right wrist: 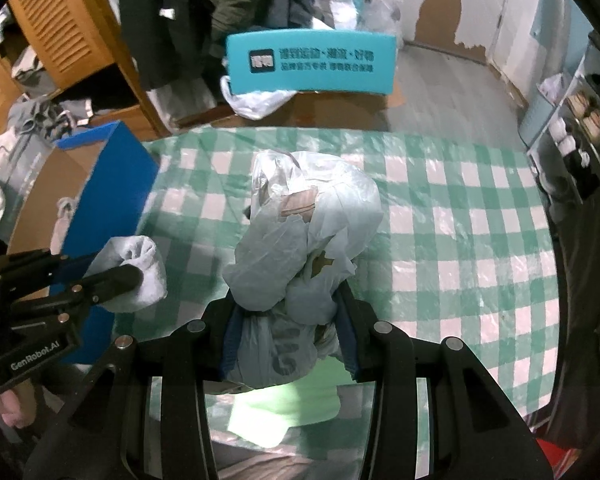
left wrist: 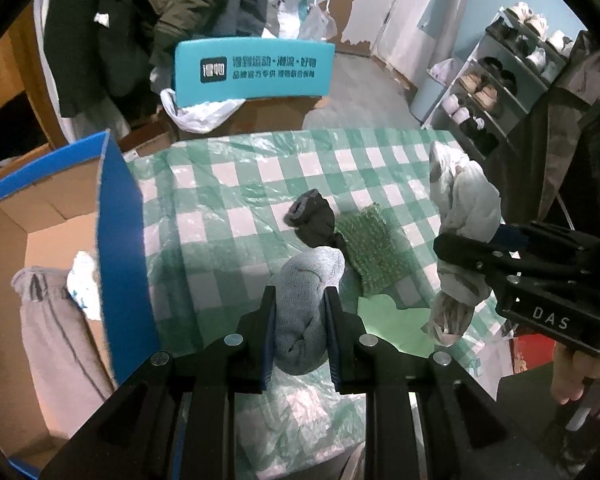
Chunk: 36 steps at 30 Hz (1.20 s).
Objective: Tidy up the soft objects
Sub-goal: 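Lift the bag and rolled sock and carry them toward the box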
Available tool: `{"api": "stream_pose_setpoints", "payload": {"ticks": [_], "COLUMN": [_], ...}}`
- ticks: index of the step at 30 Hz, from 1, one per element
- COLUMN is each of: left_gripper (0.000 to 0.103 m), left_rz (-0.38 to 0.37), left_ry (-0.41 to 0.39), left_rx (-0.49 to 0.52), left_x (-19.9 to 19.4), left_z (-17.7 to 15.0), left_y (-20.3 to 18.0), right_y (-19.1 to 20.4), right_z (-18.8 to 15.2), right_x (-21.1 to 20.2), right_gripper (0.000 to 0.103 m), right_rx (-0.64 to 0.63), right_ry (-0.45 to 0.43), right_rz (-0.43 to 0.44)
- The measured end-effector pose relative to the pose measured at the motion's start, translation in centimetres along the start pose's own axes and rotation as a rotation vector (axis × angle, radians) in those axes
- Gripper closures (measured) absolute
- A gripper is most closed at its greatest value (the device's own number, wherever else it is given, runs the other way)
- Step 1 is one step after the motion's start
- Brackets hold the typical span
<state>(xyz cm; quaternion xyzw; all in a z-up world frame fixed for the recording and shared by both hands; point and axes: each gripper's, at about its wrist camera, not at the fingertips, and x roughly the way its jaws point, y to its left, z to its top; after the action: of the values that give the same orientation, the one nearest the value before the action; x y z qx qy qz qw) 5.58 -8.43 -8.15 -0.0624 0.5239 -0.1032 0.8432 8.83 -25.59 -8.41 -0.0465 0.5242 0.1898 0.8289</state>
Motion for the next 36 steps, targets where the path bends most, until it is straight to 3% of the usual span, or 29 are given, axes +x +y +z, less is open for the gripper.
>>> {"api": "stream_pose_setpoints", "payload": {"ticks": [22,36], "left_gripper": [0.081,0.081], "left_rz": [0.040,0.066], "left_ry": [-0.090,-0.130], "left_rx": [-0.032,-0.100], "left_x": [-5.7,-8.3], "left_z": [-1.2,-2.2], "left_y": [3.1,7.3], "right_y": [5.9,12.1], "right_z": [1.2,3.2], "right_x": [-2.7,-2.4], "right_gripper": [0.063,0.063], "right_rx": [-0.105,-0.201], "right_ry": [-0.054,-0.062], "right_rz": [0.063,0.103]}}
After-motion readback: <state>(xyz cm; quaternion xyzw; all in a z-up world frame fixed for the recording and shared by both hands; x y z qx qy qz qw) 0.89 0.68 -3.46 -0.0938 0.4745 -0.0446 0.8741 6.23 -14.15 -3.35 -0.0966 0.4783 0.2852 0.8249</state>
